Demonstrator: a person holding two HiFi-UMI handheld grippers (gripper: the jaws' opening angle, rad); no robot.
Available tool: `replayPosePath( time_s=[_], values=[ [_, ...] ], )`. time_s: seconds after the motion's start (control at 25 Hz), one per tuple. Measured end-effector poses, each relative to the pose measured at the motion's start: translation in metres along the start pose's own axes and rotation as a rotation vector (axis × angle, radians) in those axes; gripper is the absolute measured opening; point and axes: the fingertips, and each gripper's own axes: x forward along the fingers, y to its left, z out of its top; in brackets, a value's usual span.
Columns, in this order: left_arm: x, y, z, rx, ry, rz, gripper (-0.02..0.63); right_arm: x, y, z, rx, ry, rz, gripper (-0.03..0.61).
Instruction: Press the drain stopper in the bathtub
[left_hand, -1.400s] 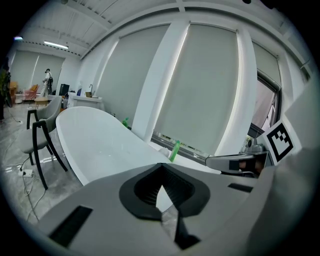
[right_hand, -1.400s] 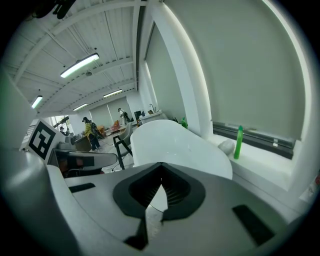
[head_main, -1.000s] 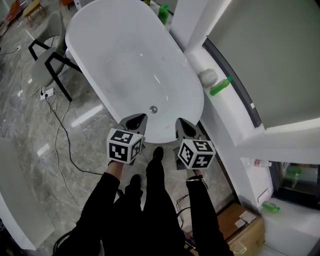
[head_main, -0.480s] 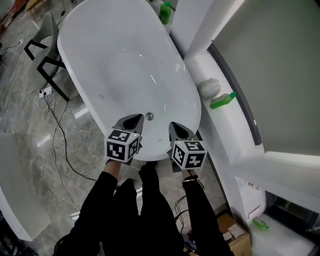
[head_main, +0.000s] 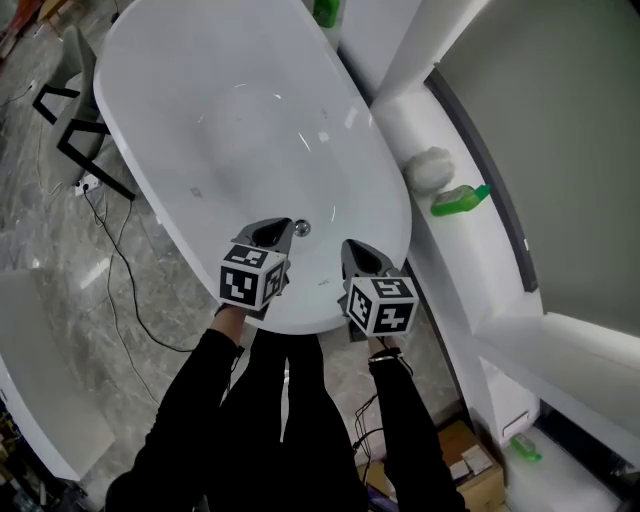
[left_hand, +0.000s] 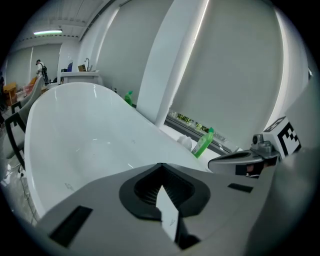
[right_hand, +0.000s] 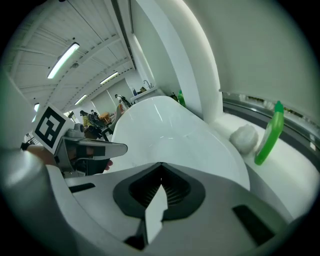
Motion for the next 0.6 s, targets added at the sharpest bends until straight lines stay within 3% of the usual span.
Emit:
replayPosePath(
  time_s=[0.32,0.6],
  values=[
    [0.067,0.027,-0.033,-0.005,0.097,-0.025,0.003,0.051,-0.024,-0.032,0.077,0.066,-0.036,-0.002],
    [0.127,0.053,-0.085,-0.035,0.179,-0.025,0.005,0.099,-0.029,-0.067,0.136,0.116,-0.047,-0.002]
  ],
)
